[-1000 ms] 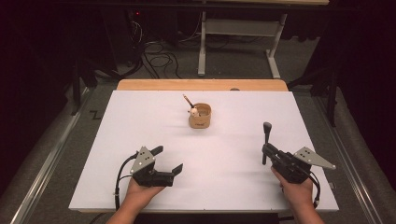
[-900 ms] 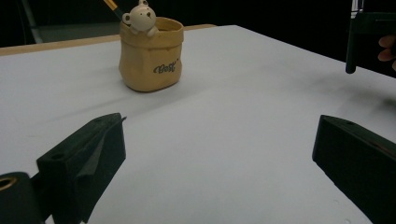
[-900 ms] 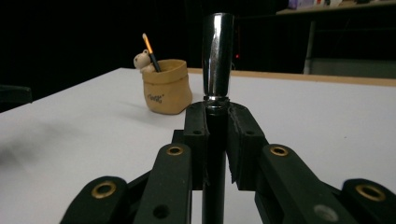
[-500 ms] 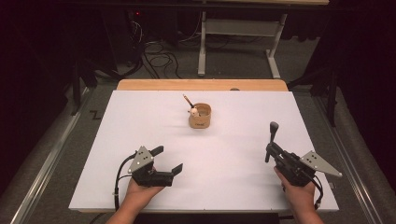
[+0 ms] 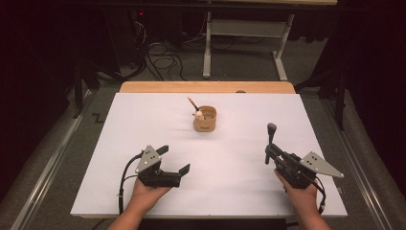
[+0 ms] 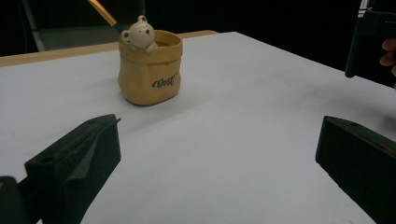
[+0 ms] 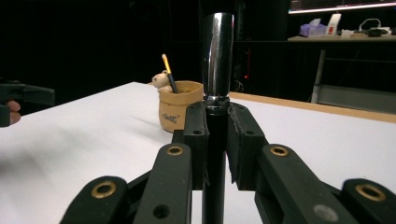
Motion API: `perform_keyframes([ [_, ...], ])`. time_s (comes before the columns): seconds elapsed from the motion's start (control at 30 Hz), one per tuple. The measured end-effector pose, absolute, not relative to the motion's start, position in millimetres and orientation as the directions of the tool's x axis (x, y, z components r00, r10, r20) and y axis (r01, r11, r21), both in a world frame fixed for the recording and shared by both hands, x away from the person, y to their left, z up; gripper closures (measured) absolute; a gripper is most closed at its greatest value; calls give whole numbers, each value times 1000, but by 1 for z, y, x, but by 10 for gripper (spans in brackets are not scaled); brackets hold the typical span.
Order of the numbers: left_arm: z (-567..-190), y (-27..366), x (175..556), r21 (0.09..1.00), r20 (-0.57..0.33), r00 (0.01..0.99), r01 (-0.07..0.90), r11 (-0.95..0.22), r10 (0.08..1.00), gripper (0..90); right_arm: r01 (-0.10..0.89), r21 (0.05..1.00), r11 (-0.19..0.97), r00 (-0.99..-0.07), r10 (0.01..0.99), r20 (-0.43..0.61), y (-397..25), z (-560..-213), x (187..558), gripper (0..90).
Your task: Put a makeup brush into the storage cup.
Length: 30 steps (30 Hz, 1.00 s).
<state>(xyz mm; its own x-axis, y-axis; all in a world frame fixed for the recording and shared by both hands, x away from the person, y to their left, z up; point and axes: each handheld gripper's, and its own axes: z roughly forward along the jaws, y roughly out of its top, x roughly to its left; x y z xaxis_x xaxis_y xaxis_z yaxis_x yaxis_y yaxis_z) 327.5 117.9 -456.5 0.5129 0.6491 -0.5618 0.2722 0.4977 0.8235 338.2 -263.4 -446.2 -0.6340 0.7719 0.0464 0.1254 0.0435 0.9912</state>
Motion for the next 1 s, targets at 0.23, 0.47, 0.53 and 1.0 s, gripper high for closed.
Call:
perform_keyframes([
  [0.23, -440, 99, 342, 839, -535, 534, 248, 484, 655, 4, 98, 993, 67, -668, 744, 15, -243, -439, 342, 802],
  [0.47, -427, 70, 350, 821, -561, 577, 297, 488, 593, 4, 104, 994, 44, -693, 719, 41, -227, -435, 344, 802],
  [0.53, -422, 64, 351, 816, -567, 586, 307, 489, 579, 4, 98, 995, 34, -701, 712, 45, -223, -431, 346, 803],
  [1.0, -432, 59, 337, 827, -558, 603, 340, 448, 571, 8, 68, 998, -2, -745, 665, 52, -200, -424, 337, 802],
])
